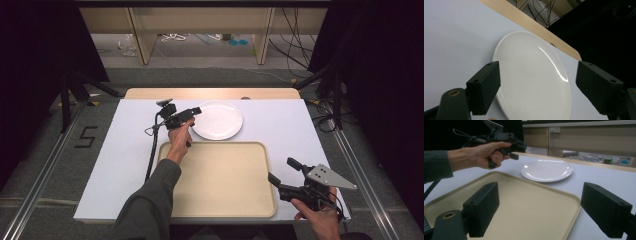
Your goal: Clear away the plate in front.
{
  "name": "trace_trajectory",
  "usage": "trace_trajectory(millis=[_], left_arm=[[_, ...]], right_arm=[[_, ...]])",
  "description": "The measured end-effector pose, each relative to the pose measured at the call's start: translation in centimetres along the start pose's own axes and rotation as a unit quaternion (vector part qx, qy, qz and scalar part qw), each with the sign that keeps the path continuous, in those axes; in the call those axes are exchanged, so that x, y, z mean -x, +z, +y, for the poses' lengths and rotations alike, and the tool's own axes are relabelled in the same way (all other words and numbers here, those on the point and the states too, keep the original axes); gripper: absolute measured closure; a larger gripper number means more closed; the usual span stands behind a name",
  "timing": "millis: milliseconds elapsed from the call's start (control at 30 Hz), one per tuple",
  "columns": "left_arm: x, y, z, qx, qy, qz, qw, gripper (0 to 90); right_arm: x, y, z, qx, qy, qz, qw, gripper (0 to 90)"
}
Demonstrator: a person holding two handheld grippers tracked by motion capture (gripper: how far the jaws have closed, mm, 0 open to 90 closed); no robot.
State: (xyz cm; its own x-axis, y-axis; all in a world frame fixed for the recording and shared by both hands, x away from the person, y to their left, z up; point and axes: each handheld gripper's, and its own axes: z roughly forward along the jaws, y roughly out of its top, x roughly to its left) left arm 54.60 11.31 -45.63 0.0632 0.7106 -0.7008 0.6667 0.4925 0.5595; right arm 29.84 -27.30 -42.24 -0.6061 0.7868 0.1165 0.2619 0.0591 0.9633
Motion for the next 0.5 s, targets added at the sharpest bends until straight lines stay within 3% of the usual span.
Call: trace_trajectory(millis=[67,233,300,500], left_arm=[[-0.1,0.2,-0.2,0.002,-0.004,0.001,1.0000,19.3],[-0.8,0.9,-0.9,0.016,-0.032,0.007,0.9993,20.7],[-1.2,1.0,-1.1,0.020,-0.036,0.016,0.9990,21.0],[-1.8,1.5,-1.6,0.022,-0.052,0.015,0.9983,21.0]], right_arm=[[0.0,-0.2,0.1,-0.010,-0.003,-0.004,0.9999,16.2],[0.1,0.0,0.0,0.009,-0.003,0.000,1.0000,16.3],[0.1,0.0,0.0,0.009,-0.003,0.001,1.0000,16.3],[0.0,0.0,0.0,0.009,-0.003,0.003,0.9999,16.3]])
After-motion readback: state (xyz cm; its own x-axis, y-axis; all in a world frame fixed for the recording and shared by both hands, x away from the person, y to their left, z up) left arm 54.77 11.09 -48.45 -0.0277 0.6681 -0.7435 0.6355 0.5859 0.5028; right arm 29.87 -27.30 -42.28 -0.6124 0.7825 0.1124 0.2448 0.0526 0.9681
